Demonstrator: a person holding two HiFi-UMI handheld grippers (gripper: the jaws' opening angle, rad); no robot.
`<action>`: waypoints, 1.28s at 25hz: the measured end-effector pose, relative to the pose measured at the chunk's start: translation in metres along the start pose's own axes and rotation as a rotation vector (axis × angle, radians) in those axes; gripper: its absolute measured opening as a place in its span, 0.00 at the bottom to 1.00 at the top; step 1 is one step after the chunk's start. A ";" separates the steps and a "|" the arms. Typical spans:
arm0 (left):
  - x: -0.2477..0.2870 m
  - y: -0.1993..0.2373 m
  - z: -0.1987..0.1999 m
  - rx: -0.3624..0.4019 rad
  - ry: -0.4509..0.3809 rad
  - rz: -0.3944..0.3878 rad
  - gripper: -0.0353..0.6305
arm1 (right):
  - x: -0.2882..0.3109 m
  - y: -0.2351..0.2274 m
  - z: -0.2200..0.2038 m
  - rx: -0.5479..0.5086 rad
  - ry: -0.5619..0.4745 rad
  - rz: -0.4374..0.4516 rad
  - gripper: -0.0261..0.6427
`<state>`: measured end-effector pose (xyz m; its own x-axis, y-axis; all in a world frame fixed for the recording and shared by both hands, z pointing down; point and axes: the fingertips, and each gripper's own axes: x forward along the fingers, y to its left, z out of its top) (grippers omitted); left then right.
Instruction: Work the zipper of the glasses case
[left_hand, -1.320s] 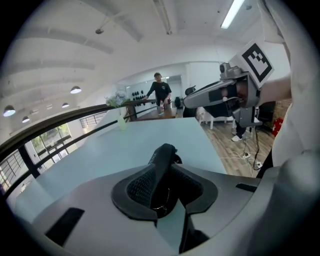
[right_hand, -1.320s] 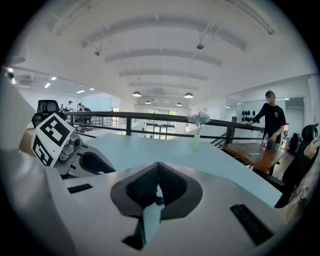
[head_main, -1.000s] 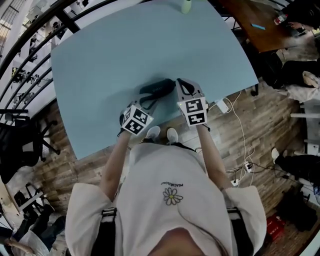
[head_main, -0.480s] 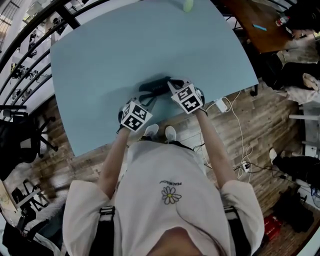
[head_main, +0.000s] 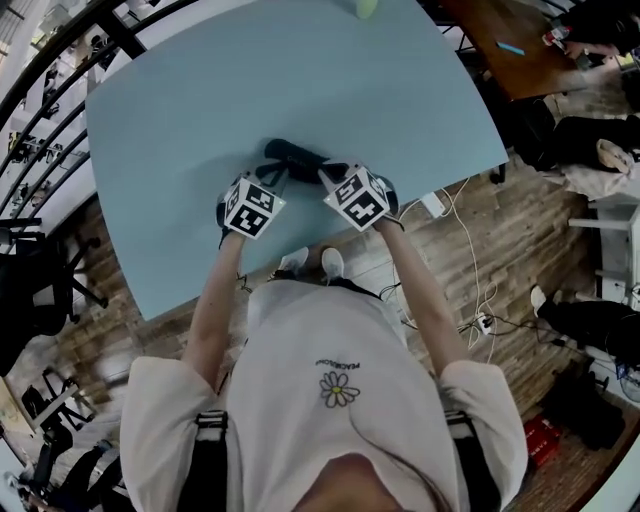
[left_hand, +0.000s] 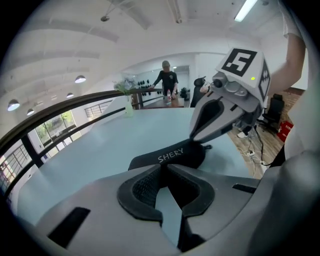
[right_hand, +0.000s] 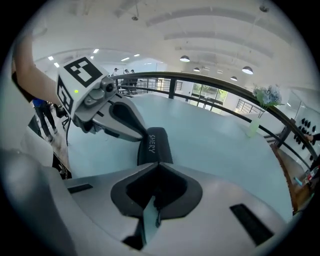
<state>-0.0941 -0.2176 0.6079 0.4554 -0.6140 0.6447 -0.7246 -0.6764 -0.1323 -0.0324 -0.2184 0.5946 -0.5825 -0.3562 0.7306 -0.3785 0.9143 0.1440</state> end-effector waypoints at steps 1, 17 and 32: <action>0.004 0.007 0.002 0.006 0.001 0.001 0.13 | 0.002 0.002 0.001 0.018 -0.007 0.006 0.05; 0.035 0.024 0.066 -0.041 -0.168 -0.053 0.13 | 0.000 0.012 0.002 0.170 -0.075 -0.042 0.05; 0.043 -0.033 0.059 -0.014 0.000 -0.161 0.08 | -0.005 0.010 -0.002 0.161 -0.100 -0.017 0.05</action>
<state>-0.0197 -0.2454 0.5953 0.5665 -0.4981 0.6564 -0.6493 -0.7604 -0.0167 -0.0319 -0.2069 0.5932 -0.6408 -0.3960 0.6576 -0.4943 0.8683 0.0412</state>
